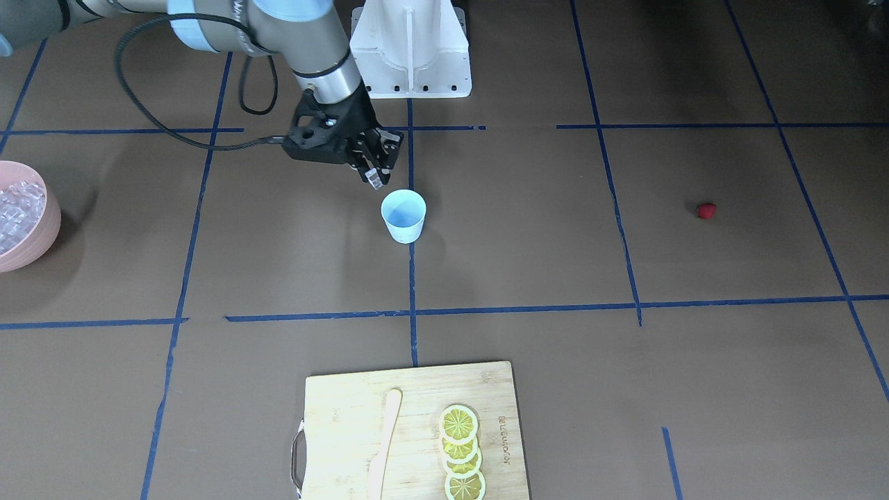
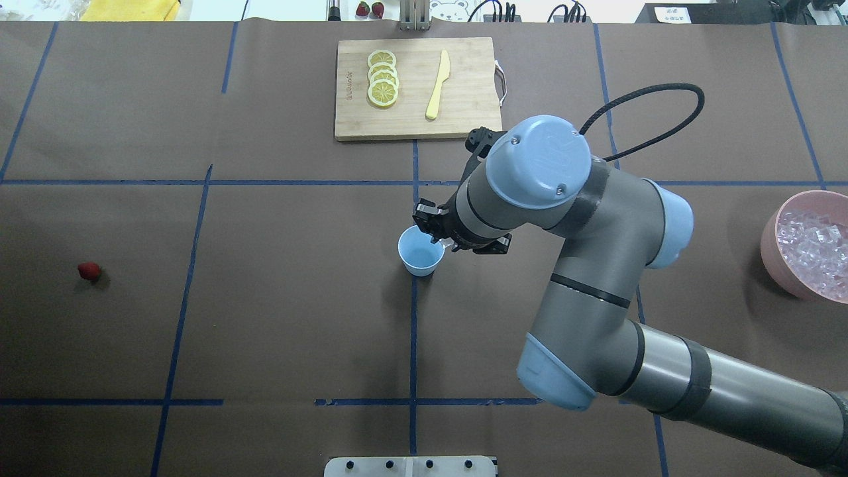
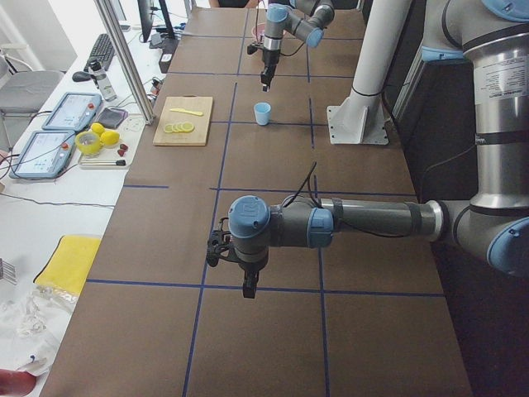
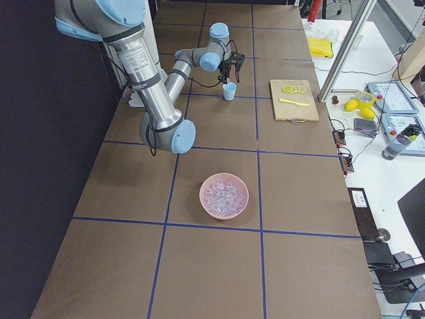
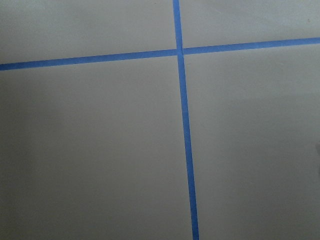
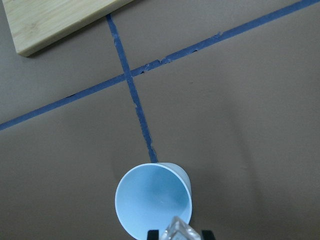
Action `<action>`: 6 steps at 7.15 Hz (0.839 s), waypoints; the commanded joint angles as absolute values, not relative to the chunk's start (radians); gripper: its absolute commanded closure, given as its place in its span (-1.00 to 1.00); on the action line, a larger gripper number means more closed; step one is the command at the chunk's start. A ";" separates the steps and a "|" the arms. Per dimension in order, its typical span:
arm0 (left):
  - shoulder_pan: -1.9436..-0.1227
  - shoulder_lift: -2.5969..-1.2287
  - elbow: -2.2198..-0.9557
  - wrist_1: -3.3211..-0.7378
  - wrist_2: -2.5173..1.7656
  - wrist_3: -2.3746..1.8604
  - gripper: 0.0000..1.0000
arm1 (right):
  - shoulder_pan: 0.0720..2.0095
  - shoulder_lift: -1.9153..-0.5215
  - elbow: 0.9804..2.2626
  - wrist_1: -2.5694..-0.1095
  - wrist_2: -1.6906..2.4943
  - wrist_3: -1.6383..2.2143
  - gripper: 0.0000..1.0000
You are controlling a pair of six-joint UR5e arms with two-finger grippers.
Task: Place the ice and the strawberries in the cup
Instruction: 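Carry the ice cube with the right gripper over the light-blue cup, then open the right gripper to drop the ice cube into the cup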
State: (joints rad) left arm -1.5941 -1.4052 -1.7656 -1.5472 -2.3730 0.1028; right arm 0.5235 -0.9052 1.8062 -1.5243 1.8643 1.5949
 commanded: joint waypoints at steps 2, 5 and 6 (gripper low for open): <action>-1.594 -1.405 -1.764 -1.548 -2.373 0.103 -1.00 | 0.515 -0.845 1.710 -1.523 1.859 1.597 0.28; -1.594 -1.405 -1.766 -1.548 -2.373 0.103 -1.00 | 0.509 -0.845 1.700 -1.525 1.858 1.597 -0.16; -1.595 -1.405 -1.766 -1.548 -2.373 0.103 -1.00 | 0.509 -0.845 1.698 -1.525 1.858 1.597 -0.25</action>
